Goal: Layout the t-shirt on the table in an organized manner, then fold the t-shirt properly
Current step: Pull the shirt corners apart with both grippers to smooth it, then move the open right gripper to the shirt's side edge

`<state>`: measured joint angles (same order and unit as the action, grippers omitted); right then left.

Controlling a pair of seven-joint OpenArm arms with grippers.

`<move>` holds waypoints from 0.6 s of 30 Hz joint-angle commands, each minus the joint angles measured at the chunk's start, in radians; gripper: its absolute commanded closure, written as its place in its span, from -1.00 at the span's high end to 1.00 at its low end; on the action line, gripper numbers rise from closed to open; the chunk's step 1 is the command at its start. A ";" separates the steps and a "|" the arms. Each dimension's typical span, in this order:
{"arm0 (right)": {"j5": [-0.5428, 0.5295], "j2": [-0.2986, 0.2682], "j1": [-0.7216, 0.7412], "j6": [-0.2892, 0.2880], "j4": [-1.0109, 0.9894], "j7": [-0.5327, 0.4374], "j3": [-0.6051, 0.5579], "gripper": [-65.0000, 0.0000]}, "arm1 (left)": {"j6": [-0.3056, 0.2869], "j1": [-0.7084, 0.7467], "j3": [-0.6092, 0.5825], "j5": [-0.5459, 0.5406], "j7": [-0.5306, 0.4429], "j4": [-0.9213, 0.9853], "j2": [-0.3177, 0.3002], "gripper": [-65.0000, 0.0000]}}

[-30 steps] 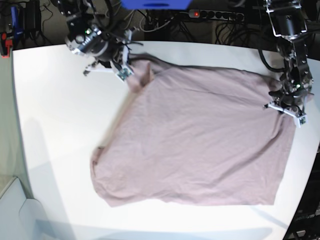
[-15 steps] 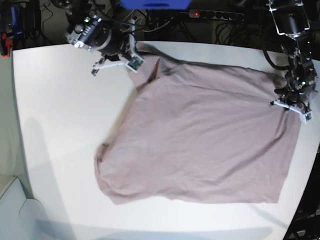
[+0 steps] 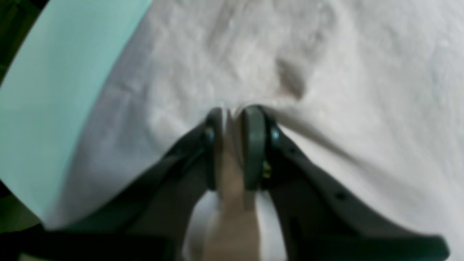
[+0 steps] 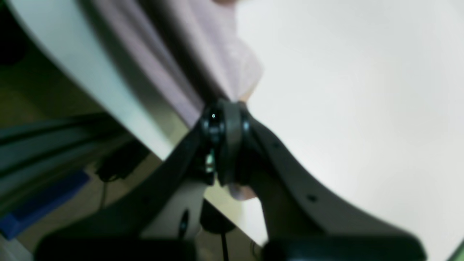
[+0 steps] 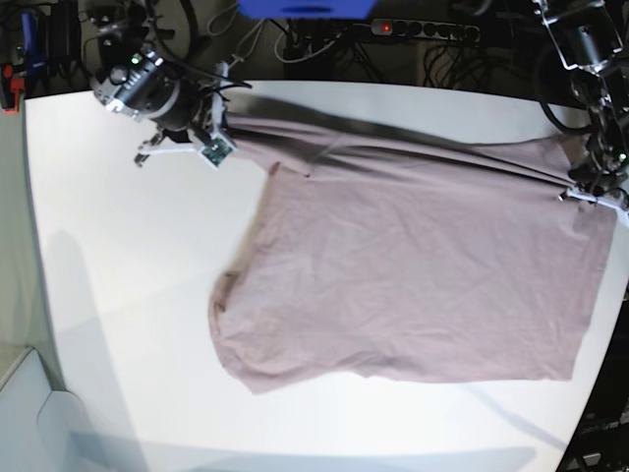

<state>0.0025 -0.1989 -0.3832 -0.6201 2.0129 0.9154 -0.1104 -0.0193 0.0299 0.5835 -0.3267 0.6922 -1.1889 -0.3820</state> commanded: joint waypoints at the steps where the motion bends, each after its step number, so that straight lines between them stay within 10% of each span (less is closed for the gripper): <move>1: 0.018 -0.009 -0.003 -0.005 0.015 0.006 0.015 -1.00 | 0.014 -0.014 0.010 0.013 -0.027 -0.013 -0.027 -0.68; 11: 0.017 -0.049 -0.026 -0.007 0.009 0.001 -0.030 -0.22 | 0.014 -0.015 0.010 0.013 -0.027 -0.013 -0.027 -0.68; 18: 0.017 -0.040 0.142 -0.007 -0.016 -0.002 0.073 -0.15 | 0.014 -0.015 0.010 0.013 -0.027 -0.013 -0.024 -0.68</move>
<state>0.0311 -0.2356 -0.2409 -0.6266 1.9820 0.9329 -0.0372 -0.0116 0.0292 0.5869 -0.3145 0.6815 -1.1851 -0.3847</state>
